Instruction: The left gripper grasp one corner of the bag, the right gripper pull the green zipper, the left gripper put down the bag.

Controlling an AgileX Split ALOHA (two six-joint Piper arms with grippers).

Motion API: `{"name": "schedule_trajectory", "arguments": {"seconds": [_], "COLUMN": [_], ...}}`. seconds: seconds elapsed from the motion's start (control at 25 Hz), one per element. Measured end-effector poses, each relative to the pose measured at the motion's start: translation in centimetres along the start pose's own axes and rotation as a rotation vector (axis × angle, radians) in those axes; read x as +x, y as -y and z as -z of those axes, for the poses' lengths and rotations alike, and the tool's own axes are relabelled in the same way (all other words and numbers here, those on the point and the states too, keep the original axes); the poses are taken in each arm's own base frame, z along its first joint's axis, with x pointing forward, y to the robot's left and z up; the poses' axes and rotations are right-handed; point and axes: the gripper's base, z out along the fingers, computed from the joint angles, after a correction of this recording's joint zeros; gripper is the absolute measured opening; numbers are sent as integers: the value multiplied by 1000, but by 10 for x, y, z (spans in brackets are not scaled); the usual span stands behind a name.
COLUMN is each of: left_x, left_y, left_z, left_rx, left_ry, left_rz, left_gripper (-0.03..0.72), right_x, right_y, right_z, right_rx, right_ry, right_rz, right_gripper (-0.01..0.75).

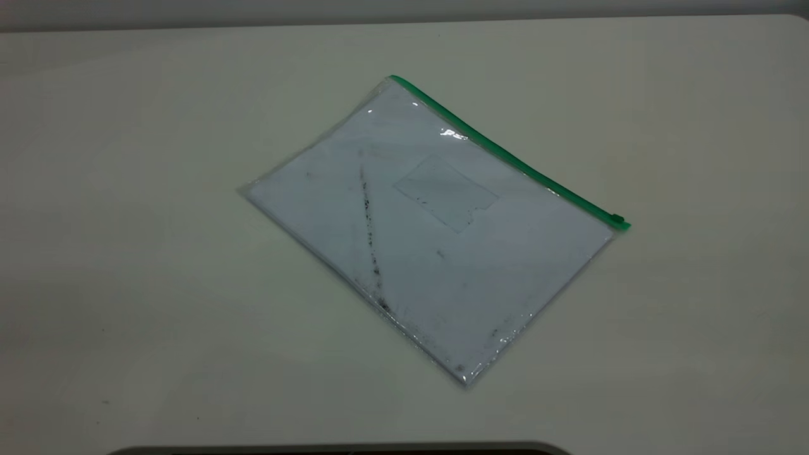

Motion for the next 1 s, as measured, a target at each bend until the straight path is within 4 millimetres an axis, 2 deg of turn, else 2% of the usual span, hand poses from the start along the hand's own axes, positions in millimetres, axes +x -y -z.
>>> {"name": "schedule_trajectory", "arguments": {"seconds": [0.2, 0.52, 1.0], "left_x": [3, 25, 26], "left_y": [0, 4, 5], "left_z": [3, 19, 20], "left_rx": [-19, -202, -210], "left_ry": [36, 222, 228], "left_rz": [26, 203, 212], "left_gripper": [567, 567, 567], "right_x": [0, 0, 0], "right_y": [0, 0, 0], "right_z": [0, 0, 1], "right_rx": [0, 0, 1], "right_ry": [0, 0, 5], "right_rz": [0, -2, -1], "right_gripper": [574, 574, 574]}}
